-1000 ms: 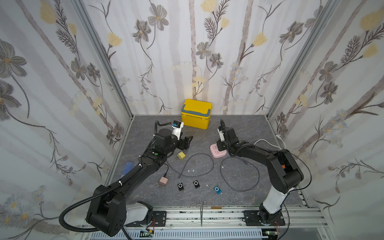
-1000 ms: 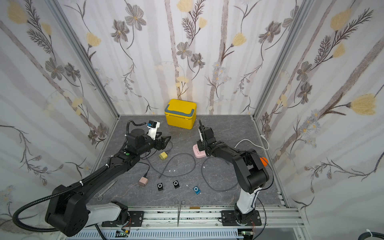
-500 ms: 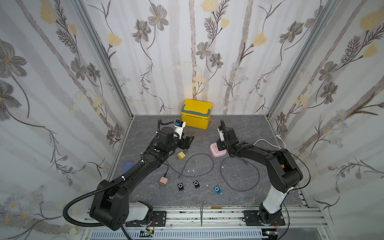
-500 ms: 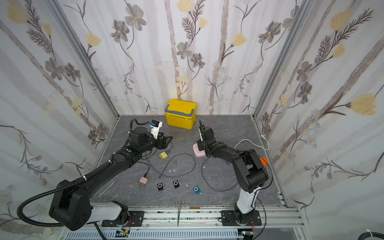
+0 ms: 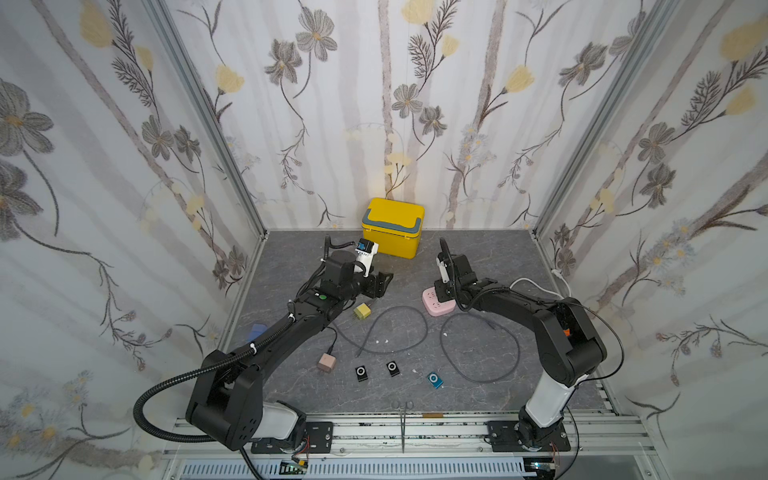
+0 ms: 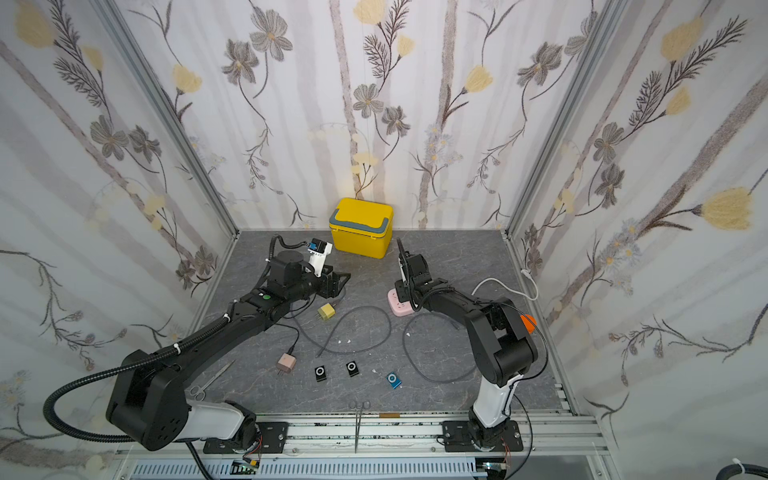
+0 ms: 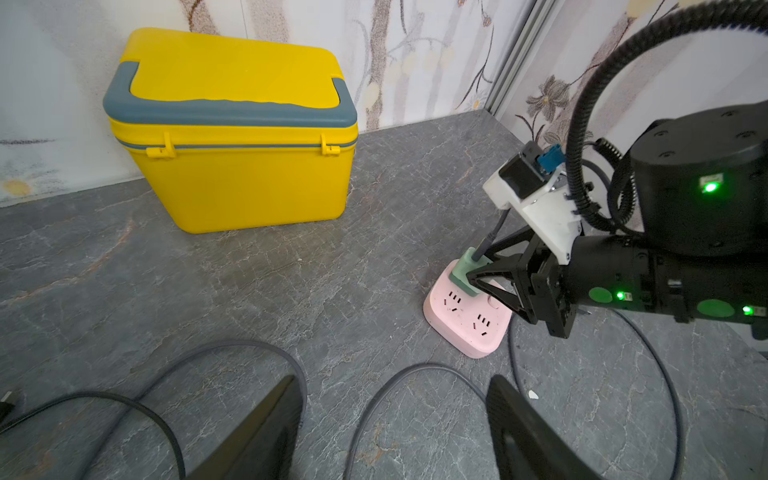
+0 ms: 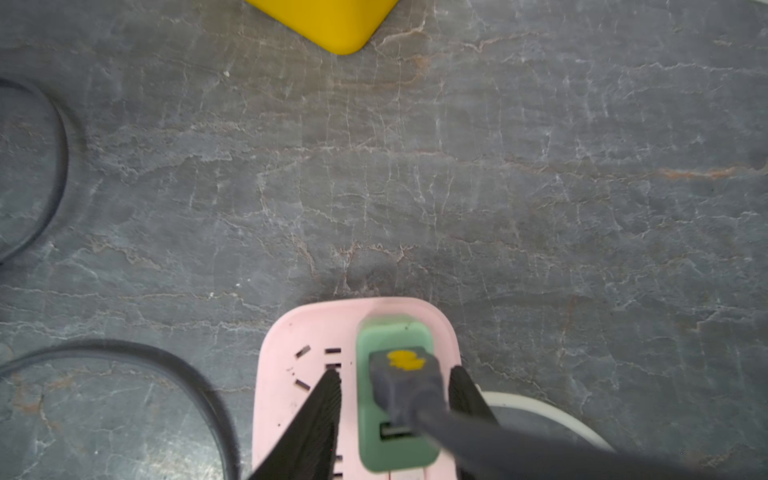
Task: Charge mp3
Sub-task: Insert the plug into the socket, then pick up the charging cable from the center of the board.
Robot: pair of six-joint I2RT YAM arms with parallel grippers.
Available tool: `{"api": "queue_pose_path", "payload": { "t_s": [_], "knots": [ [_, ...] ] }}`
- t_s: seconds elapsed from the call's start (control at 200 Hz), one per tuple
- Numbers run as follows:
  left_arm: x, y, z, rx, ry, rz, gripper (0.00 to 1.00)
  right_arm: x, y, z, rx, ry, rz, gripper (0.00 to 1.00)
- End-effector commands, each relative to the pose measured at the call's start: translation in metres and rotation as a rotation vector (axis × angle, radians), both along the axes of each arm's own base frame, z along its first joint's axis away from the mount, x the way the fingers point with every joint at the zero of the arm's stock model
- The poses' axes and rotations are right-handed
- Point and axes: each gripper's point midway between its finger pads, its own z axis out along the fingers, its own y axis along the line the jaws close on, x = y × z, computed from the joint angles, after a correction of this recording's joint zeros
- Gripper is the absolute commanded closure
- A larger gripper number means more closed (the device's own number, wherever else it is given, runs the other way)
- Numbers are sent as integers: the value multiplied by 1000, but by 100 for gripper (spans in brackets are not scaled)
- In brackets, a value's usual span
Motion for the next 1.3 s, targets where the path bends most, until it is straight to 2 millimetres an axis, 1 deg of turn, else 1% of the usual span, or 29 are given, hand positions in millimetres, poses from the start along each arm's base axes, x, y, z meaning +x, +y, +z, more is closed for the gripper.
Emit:
{"api": "queue_pose_path", "payload": {
  "t_s": [0.0, 0.11, 0.275, 0.47, 0.6, 0.699, 0.744, 0.879, 0.934, 1.039, 1.159, 1.164, 1.179, 1.249, 1.294],
  "knots": [
    [-1, 0, 6, 1, -12, 3, 27, 1, 5, 13, 23, -13, 19, 51],
    [-5, -2, 6, 12, -8, -8, 26, -2, 15, 23, 67, -10, 53, 45],
    [-10, 0, 6, 42, -5, 7, 26, -19, 28, 22, 139, 57, 127, 40],
    [-17, 3, 11, 45, -4, 13, 25, -32, 17, 13, 110, 110, 88, 37],
    [-20, 4, 13, 47, -3, 20, 24, -41, 16, 5, 115, 158, 87, 36],
    [-22, 5, 14, 47, -6, 19, 24, -43, 15, 4, 118, 174, 78, 36],
    [-24, 5, 13, 49, -3, 17, 24, -45, 17, 6, 130, 180, 90, 35],
    [-28, 6, 16, 50, -8, 6, 24, -58, 38, 17, 217, 205, 204, 31],
    [-31, 6, 17, 45, -13, -3, 23, -63, 46, 22, 252, 209, 245, 31],
    [-36, 3, 14, 43, 1, -28, 23, -72, 60, 29, 318, 227, 319, 30],
    [-35, 5, 13, 46, 17, -14, 22, -84, 78, 35, 411, 271, 422, 29],
    [-37, 6, 17, 41, 6, -12, 22, -85, 79, 36, 417, 273, 426, 29],
    [-38, 7, 22, 36, -4, -10, 22, -86, 82, 37, 431, 278, 441, 29],
    [-39, 10, 25, 35, -5, 3, 21, -92, 92, 43, 493, 300, 499, 28],
    [-39, 12, 27, 36, -8, 10, 21, -97, 100, 51, 547, 313, 545, 27]
  ]
}}
